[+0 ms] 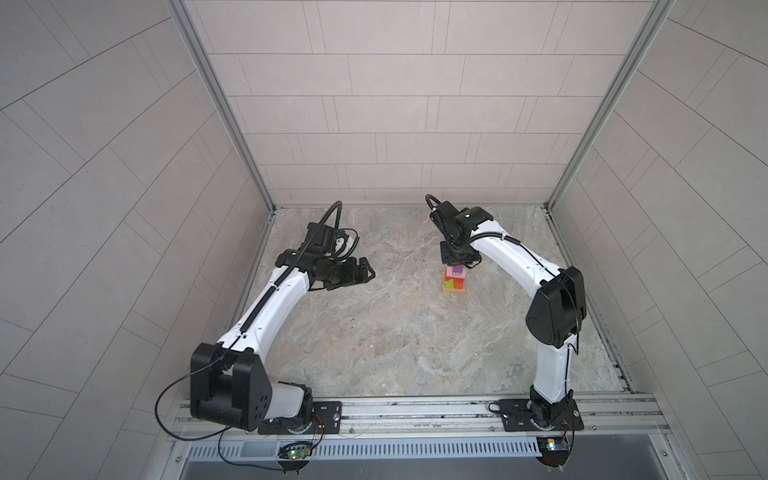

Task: Build the wood block tower
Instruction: 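Lift the magenta cube with the right gripper and carry it over the stack, then lower the magenta cube onto the purple cube with the right gripper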

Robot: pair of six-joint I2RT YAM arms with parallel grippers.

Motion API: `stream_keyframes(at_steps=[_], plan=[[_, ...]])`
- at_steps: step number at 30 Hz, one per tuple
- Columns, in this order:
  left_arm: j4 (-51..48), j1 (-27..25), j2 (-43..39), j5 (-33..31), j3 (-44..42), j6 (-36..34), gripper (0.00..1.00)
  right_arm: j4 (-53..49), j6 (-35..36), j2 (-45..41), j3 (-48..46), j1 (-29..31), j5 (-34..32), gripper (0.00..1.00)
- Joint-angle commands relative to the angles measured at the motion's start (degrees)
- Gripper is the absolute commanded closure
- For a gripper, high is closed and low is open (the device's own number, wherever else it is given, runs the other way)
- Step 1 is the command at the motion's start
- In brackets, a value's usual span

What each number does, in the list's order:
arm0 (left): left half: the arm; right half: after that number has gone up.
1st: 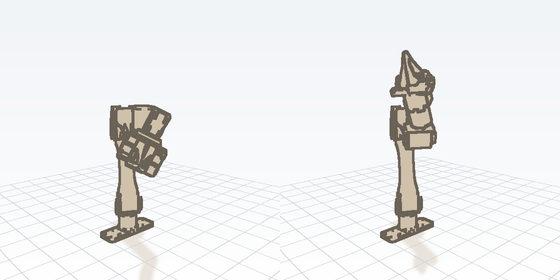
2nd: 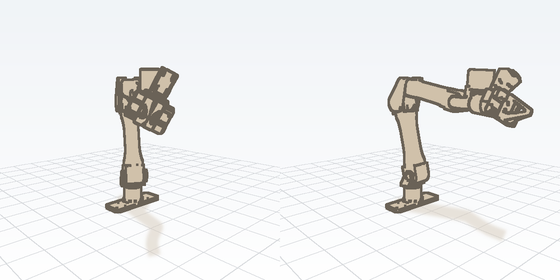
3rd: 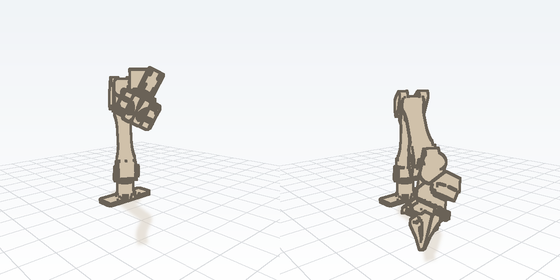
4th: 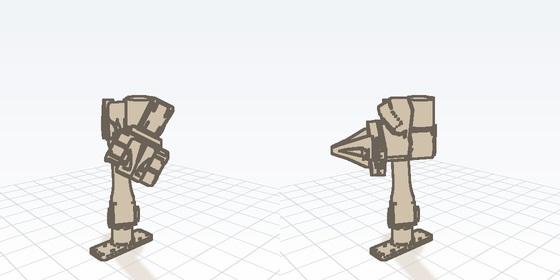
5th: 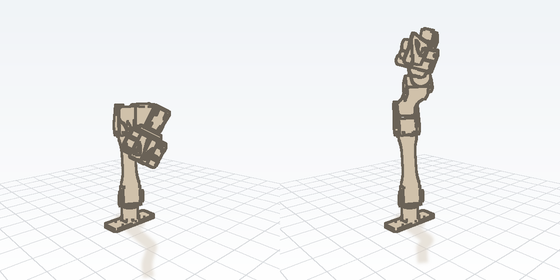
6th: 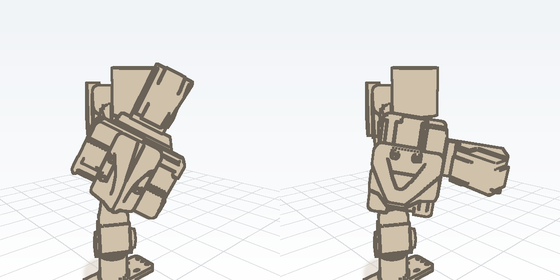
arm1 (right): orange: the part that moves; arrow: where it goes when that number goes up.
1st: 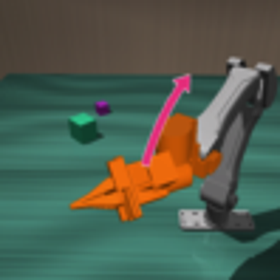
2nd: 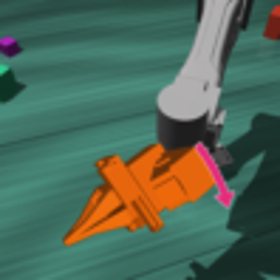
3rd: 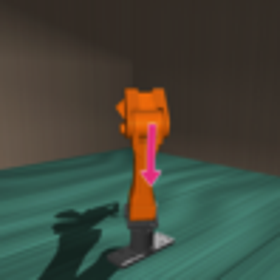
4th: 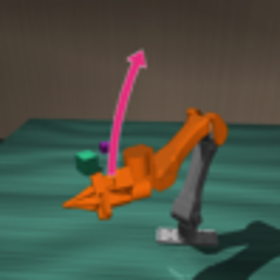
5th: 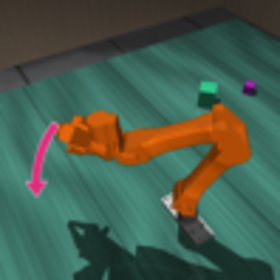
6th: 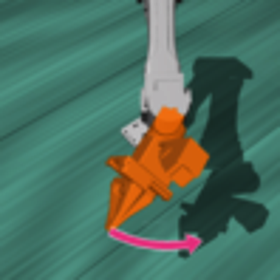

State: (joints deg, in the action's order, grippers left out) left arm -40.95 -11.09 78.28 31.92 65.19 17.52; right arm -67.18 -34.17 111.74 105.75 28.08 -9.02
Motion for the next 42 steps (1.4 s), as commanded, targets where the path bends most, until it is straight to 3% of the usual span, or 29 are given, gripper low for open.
stream_keyframes(at_steps=[1, 42], plan=[[0.1, 0.3, -1.5, 0.3, -0.8, -0.2, 0.08, 0.5, -0.9, -2.9, -0.7, -0.7, 0.2, 1.0], [0.0, 0.3, -1.2, 0.3, -0.8, -0.2, 0.08, 5.9, -5.8, -3.6, -4.9, -2.8, 3.6, 1.0]])
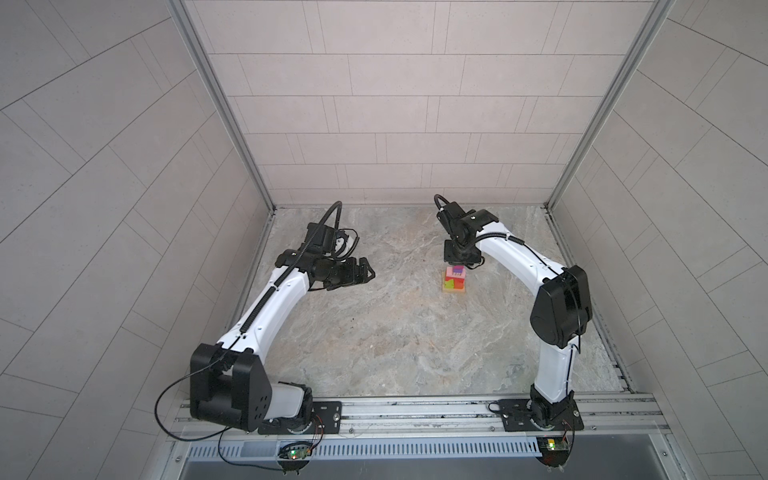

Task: Build the wood block tower
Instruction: 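Lower the magenta cube onto the purple cube with the right gripper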

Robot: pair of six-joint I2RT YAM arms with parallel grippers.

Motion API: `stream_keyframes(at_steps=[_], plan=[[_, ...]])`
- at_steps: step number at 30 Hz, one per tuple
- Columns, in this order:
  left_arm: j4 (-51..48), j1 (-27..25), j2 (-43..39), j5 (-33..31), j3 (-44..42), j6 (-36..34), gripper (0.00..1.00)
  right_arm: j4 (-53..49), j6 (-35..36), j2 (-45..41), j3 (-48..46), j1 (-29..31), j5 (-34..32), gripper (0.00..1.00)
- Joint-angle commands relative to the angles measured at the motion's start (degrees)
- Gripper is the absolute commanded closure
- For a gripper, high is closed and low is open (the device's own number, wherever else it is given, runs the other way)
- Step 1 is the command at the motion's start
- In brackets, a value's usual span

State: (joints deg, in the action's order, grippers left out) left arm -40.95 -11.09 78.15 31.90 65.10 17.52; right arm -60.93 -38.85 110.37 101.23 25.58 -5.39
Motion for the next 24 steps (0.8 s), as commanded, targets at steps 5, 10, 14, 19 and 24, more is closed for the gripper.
stream_keyframes(at_steps=[5, 10, 14, 19, 24], plan=[[-0.1, 0.3, -1.1, 0.3, -0.8, -0.3, 0.08, -0.1, -1.3, -2.1, -0.5, -0.5, 0.2, 1.0], [0.0, 0.2, -1.1, 0.4, -0.7, -0.3, 0.08, 0.1, -1.4, -2.3, -1.0, -0.8, 0.1, 1.0], [0.0, 0.3, -1.1, 0.4, -0.7, -0.2, 0.08, 0.4, -1.5, -2.3, -1.5, -0.9, 0.3, 1.0], [0.0, 0.3, -1.1, 0.4, -0.7, -0.2, 0.08, 0.8, -1.5, -2.2, -1.7, -1.0, 0.7, 1.0], [0.0, 0.2, -1.1, 0.4, -0.7, -0.2, 0.08, 1.1, -1.5, -2.0, -1.9, -1.0, 1.0, 1.0]])
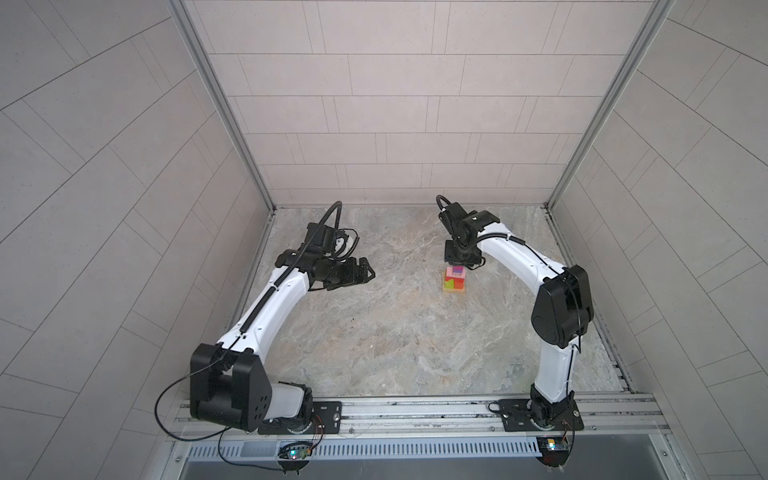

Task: Build the wood block tower
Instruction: 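Lower the magenta cube onto the purple cube with the right gripper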

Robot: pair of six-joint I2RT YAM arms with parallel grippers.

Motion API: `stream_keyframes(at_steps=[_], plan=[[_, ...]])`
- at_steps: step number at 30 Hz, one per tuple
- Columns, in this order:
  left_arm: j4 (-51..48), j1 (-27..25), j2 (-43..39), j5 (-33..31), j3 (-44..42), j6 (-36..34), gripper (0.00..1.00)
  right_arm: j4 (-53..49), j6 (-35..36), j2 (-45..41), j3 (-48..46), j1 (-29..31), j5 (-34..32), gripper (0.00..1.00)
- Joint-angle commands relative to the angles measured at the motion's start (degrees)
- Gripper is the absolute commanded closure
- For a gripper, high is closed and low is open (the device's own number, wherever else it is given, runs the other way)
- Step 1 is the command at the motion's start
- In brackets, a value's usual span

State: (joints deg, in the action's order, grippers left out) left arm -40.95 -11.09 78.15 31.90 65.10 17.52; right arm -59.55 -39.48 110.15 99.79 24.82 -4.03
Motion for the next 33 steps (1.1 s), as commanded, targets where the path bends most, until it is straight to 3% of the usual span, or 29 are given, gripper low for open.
stream_keyframes(at_steps=[1, 20, 33], plan=[[-0.1, 0.3, -1.1, 0.4, -0.7, -0.3, 0.08, -0.3, -0.8, -1.8, -0.4, -0.2, -0.4, 1.0], [0.0, 0.3, -1.1, 0.3, -0.7, -0.3, 0.08, -0.4, -0.5, -2.1, -1.1, -0.3, -1.0, 1.0], [-0.1, 0.3, -1.1, 0.2, -0.8, -0.3, 0.08, -0.2, -0.3, -1.9, -0.9, -0.3, -1.0, 0.91]])
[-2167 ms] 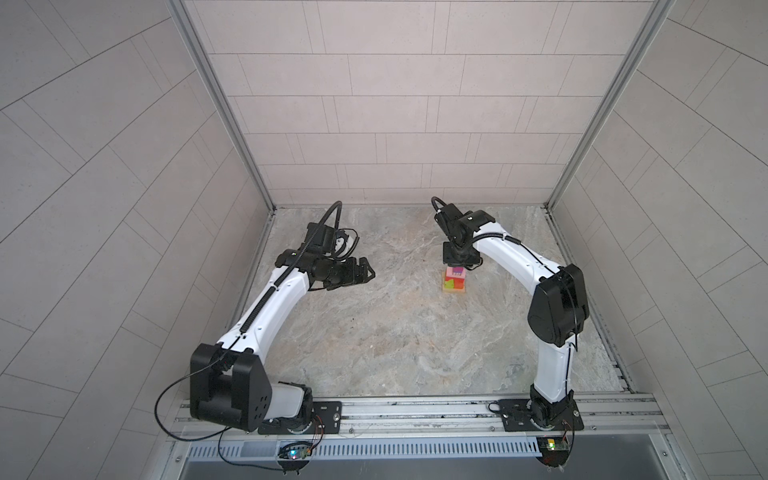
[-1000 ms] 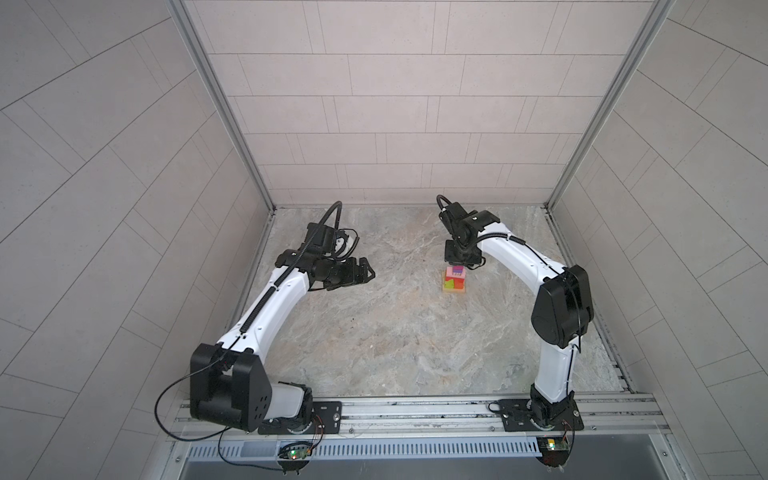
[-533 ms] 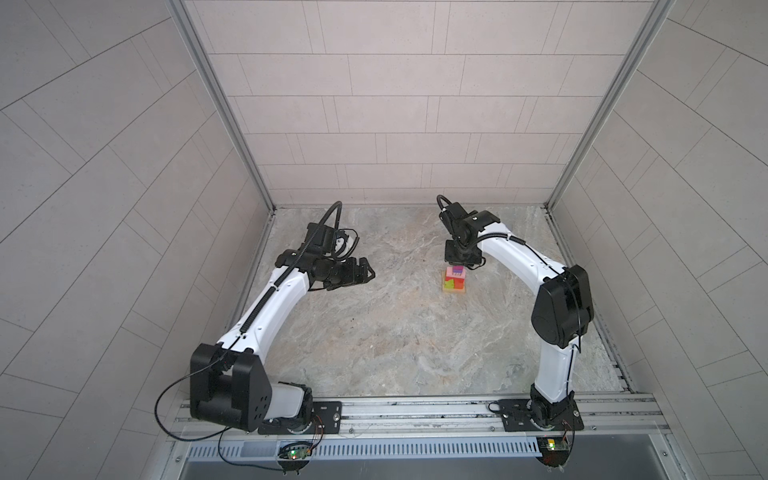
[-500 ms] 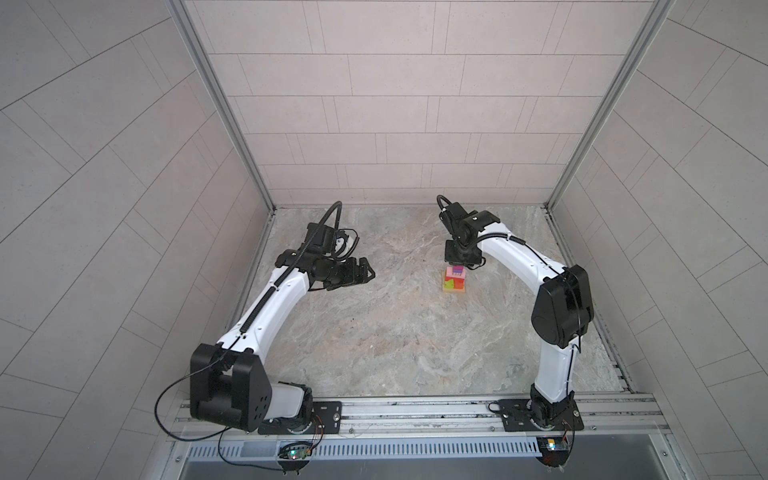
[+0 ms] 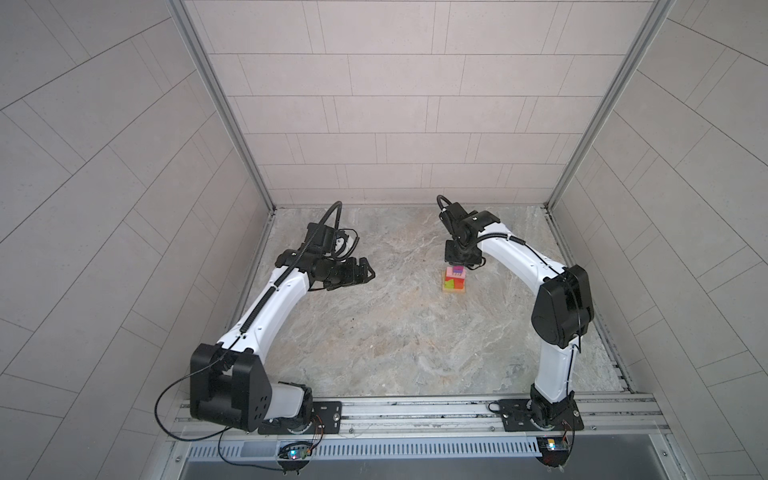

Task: Build the wood block tower
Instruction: 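Lower the magenta cube onto the purple cube with the right gripper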

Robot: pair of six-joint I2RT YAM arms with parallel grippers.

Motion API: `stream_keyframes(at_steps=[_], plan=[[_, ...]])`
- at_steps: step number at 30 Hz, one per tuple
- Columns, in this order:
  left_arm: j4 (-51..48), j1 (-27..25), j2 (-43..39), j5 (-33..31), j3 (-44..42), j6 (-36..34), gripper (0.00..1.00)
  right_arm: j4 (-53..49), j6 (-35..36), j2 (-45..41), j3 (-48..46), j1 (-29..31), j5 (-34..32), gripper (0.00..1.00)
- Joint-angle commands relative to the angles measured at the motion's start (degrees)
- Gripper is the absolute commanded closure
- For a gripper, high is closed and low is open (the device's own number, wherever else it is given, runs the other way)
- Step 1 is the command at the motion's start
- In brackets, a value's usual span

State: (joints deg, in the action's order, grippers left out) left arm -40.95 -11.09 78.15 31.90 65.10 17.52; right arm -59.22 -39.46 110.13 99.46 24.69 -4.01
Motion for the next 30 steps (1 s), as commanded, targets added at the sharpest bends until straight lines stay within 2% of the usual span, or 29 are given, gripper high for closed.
stream_keyframes(at_steps=[1, 19, 22, 23, 30], plan=[[-0.1, 0.3, -1.2, 0.3, -0.8, -0.3, 0.08, -0.5, -0.3, -1.8, -0.5, -0.2, -1.1, 0.89], [-0.1, 0.3, -1.1, 0.3, -0.8, -0.3, 0.08, -0.1, 0.4, -1.7, -0.5, -0.2, -0.8, 0.68], [-0.1, 0.2, -1.1, 0.3, -0.8, -0.3, 0.08, 0.0, 0.5, -1.6, -0.5, -0.2, -0.6, 0.63], [-0.1, 0.3, -1.1, 0.3, -0.8, -0.3, 0.08, 0.0, 0.6, -1.7, -0.4, -0.2, -0.6, 0.58], [0.0, 0.3, -1.1, 0.4, -0.7, -0.3, 0.08, -0.1, 0.8, -1.9, -0.4, -0.2, -0.8, 0.57]])
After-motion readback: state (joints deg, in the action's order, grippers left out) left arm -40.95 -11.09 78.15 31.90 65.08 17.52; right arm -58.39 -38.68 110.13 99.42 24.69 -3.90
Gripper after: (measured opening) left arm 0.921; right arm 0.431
